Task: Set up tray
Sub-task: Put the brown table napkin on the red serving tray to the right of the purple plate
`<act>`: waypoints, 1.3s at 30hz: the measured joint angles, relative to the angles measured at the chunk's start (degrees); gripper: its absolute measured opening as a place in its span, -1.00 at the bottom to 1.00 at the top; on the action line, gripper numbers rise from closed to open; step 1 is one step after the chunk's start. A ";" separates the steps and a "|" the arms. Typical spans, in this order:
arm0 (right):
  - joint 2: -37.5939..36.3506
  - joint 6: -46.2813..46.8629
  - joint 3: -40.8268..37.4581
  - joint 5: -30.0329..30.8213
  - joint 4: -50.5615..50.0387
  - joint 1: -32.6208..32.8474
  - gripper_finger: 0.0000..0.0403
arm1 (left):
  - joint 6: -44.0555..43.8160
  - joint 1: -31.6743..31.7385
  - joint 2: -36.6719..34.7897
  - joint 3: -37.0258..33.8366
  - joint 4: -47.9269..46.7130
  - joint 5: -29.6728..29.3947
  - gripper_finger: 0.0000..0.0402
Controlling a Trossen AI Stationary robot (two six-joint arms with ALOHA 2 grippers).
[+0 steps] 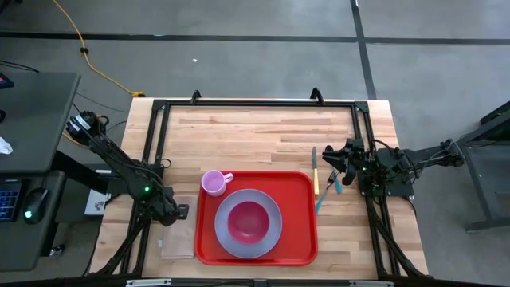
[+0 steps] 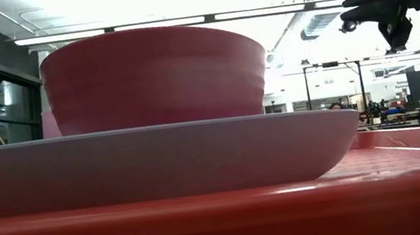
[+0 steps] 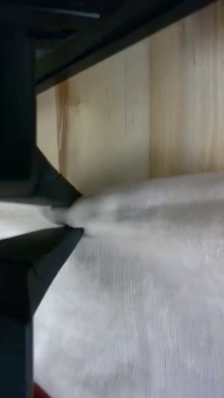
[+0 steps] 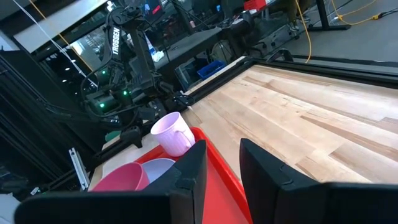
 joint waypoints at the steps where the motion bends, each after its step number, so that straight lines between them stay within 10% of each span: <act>1: 0.00 0.00 0.00 0.00 0.00 -0.01 -0.63 | 0.00 0.00 0.02 0.00 0.08 -0.31 -0.61; 7: 0.02 -0.02 0.00 0.00 0.00 -0.01 -0.63 | -0.24 0.00 0.02 0.00 -0.35 -1.03 -0.94; 39: 0.01 -0.55 0.00 -0.59 -0.02 -0.01 -0.63 | 0.42 0.22 -7.43 -0.02 -3.61 -6.81 -0.95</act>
